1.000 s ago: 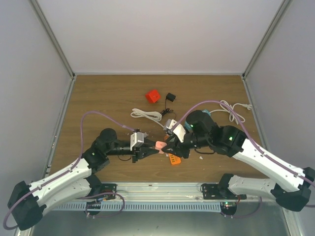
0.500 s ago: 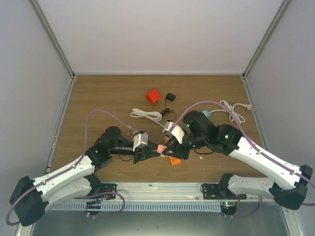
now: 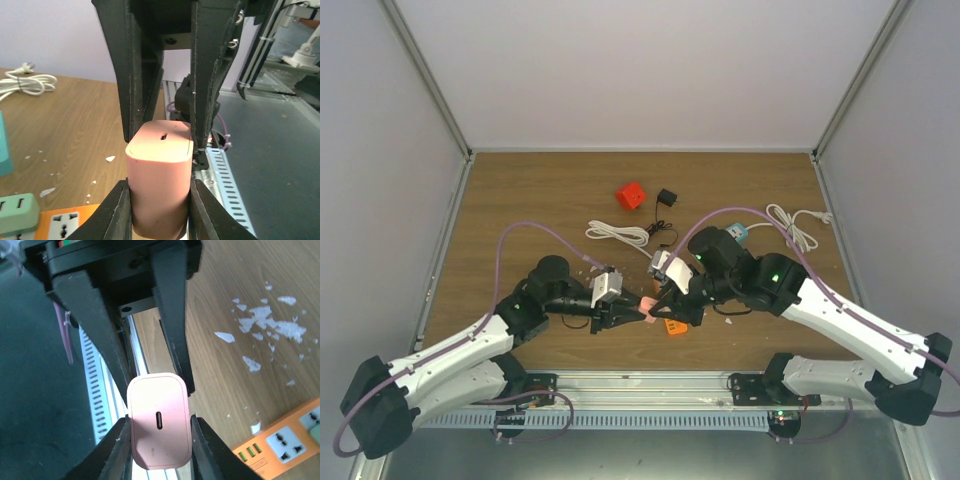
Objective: Insert the plug
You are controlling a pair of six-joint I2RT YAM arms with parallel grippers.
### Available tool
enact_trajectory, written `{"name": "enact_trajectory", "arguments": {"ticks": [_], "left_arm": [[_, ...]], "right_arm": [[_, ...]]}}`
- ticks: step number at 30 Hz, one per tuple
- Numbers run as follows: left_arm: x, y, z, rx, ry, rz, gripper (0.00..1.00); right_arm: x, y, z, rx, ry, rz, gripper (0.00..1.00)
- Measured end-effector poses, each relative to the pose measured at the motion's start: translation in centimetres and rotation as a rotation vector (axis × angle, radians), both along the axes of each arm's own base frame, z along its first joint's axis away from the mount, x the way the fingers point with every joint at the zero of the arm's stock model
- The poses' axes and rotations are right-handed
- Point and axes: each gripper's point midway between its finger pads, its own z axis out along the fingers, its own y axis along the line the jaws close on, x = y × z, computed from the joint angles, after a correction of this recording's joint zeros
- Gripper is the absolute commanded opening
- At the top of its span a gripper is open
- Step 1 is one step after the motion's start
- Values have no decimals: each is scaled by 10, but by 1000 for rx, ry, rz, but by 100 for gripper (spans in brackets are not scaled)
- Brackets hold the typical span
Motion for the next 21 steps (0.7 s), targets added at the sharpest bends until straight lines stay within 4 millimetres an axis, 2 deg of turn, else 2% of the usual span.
{"name": "enact_trajectory", "arguments": {"ticks": [1,2,4,6,7,8,11,15,18,21], "left_arm": [[-1,0,-1,4,7,-6,1],[-2,0,-2,5,9,-11,12],[-2,0,-2,5,10,-12,46],[-1,0,-1,6,8,-9,64],[3,0,-1,7,6,9,92],[8,0,1,6,4,32,98],[25,4,6,2,-2,115,99],[56,20,8,-3,23,266,99],[87,41,10,-16,61,407,99],[121,70,10,-34,116,585,99]], "right_arm": [[-1,0,-1,-3,-1,6,1],[-2,0,-1,-5,-3,12,1],[-2,0,-1,-5,-6,14,0],[-1,0,-1,-5,-7,9,0],[-1,1,-1,-1,-9,8,0],[-1,2,-2,-4,-11,3,0],[6,-2,-8,-29,-28,-49,1],[20,-11,-19,-73,-45,-148,0],[34,-20,-28,-108,-55,-242,0],[52,-31,-35,-148,-68,-361,0]]}}
